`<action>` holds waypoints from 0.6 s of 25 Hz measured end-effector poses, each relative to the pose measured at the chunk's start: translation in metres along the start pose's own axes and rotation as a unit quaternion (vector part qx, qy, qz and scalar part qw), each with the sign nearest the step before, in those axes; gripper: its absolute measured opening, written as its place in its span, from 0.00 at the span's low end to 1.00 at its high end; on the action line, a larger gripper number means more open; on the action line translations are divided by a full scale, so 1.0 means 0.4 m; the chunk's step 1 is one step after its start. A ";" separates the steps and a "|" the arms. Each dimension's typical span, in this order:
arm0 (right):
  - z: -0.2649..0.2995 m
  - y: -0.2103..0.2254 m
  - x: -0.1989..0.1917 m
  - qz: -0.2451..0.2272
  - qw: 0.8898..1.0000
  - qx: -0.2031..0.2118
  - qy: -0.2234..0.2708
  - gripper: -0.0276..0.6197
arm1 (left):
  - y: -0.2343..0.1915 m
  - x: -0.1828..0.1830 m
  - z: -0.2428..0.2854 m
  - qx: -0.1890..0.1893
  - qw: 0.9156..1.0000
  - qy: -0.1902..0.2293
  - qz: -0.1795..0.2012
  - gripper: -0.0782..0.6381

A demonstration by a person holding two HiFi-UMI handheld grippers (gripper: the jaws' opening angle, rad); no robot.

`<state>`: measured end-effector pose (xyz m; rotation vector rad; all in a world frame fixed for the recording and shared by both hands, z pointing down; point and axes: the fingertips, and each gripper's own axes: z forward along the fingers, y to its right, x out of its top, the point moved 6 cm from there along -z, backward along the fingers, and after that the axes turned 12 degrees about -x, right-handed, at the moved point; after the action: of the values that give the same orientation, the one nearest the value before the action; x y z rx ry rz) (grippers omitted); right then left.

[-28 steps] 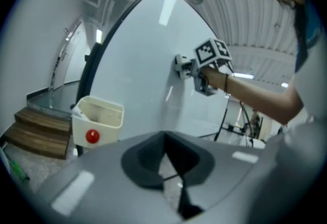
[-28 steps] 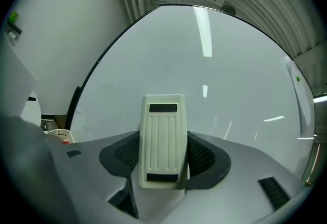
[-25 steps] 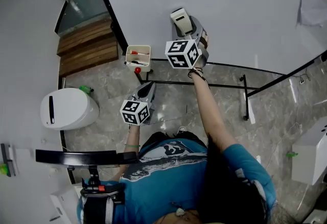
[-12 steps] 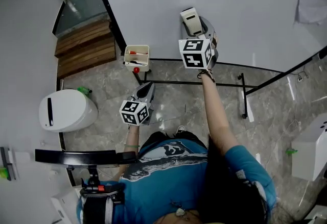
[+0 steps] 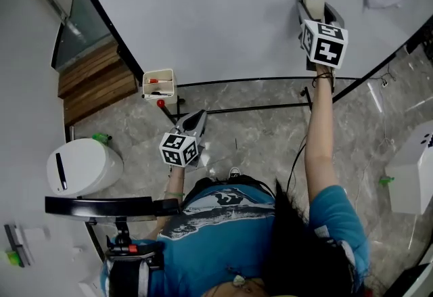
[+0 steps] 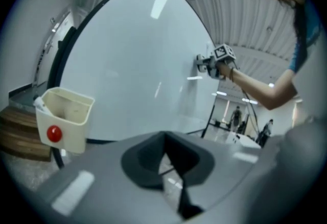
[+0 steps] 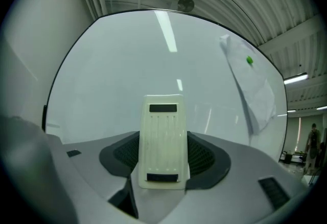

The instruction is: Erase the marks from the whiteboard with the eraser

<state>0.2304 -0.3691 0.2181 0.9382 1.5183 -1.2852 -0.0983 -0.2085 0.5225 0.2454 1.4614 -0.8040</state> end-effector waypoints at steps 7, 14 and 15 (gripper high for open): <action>0.040 0.148 -0.010 0.016 0.999 -0.032 -0.029 0.45 | 0.014 0.002 0.016 -0.004 1.000 -0.001 -0.003 0.12; 0.054 0.118 -0.028 0.034 0.998 -0.026 -0.034 0.45 | -0.003 0.000 0.005 0.008 1.000 0.001 -0.010 0.12; 0.052 0.102 -0.028 0.033 0.999 -0.023 -0.033 0.45 | -0.006 -0.002 0.001 0.009 1.000 0.001 -0.011 0.12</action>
<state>0.2756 -0.3825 0.2156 0.8999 1.4485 -1.2169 -0.0994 -0.2101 0.5240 0.2452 1.4615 -0.8346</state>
